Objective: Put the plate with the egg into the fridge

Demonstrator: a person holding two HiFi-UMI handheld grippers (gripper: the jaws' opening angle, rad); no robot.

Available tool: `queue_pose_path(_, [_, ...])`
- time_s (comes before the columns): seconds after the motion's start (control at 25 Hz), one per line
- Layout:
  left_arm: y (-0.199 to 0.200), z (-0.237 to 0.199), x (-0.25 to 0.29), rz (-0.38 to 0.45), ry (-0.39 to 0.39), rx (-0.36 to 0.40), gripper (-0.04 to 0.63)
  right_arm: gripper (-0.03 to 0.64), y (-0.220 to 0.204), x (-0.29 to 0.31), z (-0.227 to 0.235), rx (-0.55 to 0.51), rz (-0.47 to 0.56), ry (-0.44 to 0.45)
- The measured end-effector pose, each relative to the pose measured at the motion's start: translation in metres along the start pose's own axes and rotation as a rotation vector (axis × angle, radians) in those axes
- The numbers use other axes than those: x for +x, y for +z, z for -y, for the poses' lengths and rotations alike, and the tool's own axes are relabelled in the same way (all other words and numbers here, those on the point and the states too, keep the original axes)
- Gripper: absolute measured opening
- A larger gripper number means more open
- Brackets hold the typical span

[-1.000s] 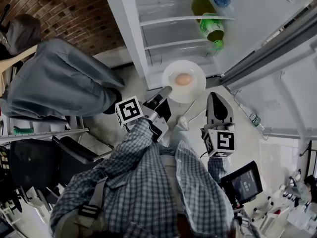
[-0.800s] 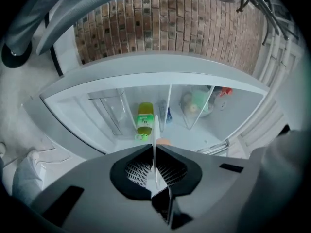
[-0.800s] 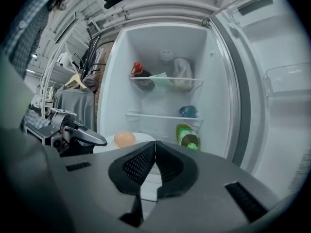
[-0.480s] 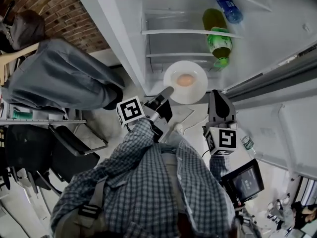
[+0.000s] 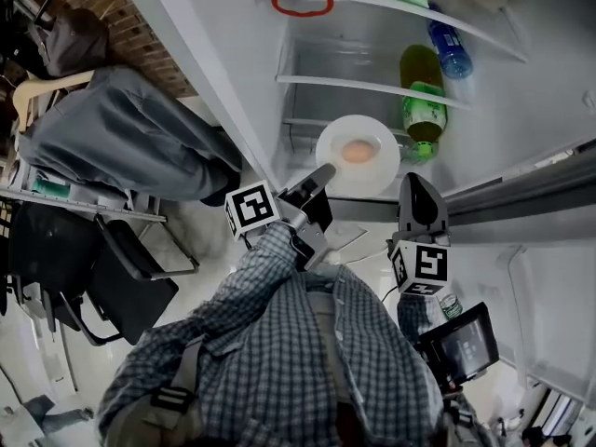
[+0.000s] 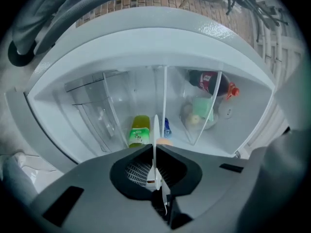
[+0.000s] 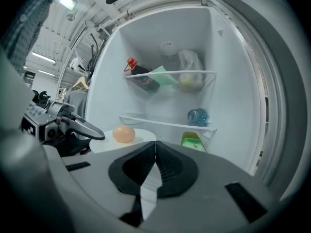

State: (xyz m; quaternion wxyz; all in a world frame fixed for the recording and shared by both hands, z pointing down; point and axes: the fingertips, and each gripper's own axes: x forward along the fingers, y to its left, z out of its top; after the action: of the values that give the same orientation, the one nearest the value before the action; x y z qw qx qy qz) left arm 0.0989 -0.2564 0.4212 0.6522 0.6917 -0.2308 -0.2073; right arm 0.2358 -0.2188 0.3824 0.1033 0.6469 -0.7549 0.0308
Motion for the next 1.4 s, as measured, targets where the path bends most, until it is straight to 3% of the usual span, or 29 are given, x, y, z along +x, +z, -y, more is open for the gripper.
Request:
queue_pose_path(0.48, [0.008,0.038,0.03,0.055,-0.079,-0.041,0.018,0.008,-0.002,0.016,0.022,-0.013,-0.002,0.009])
queue_pose_path(0.84, [0.018,0.058,0.046,0.053,-0.089,-0.014,0.018,0.008,-0.007,0.014,0.031,-0.008,-0.009,0.008])
queue_pose_path(1.12, [0.027,0.065,0.065,0.065,-0.045,0.031,0.018,0.008,-0.003,0.017,0.032,-0.002,-0.004,0.018])
queue_pose_path(1.4, [0.037,0.064,0.08,0.101,-0.03,0.03,0.018,0.008,0.001,0.022,0.035,-0.011,-0.001,0.03])
